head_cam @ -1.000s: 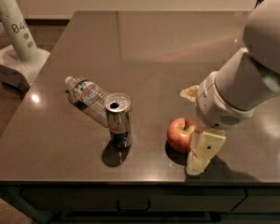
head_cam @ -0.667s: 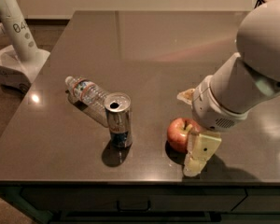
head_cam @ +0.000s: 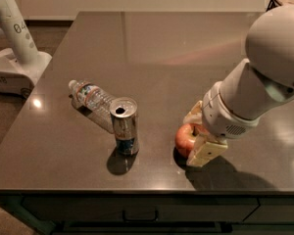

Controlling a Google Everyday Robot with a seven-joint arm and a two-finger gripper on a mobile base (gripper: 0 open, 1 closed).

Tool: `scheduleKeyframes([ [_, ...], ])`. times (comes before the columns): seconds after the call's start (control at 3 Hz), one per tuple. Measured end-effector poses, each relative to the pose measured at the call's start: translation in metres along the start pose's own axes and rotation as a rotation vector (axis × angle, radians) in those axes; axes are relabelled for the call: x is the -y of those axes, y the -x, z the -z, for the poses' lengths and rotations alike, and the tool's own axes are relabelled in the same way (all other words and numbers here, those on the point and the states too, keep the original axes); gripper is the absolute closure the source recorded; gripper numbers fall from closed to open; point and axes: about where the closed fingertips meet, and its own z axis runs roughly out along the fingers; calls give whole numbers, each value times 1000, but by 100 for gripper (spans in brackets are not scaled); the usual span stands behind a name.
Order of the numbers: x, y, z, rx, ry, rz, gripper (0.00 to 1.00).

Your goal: Pick apple

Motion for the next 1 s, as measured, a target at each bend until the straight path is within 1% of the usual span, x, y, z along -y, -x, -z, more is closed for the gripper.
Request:
scheduleKeyframes([
  [0.33, 1, 0, 6, -2, -4, 3, 62],
  [0.67, 3, 6, 23, 2, -29, 13, 84],
  [1.0, 9, 9, 49, 17, -59, 13, 100],
])
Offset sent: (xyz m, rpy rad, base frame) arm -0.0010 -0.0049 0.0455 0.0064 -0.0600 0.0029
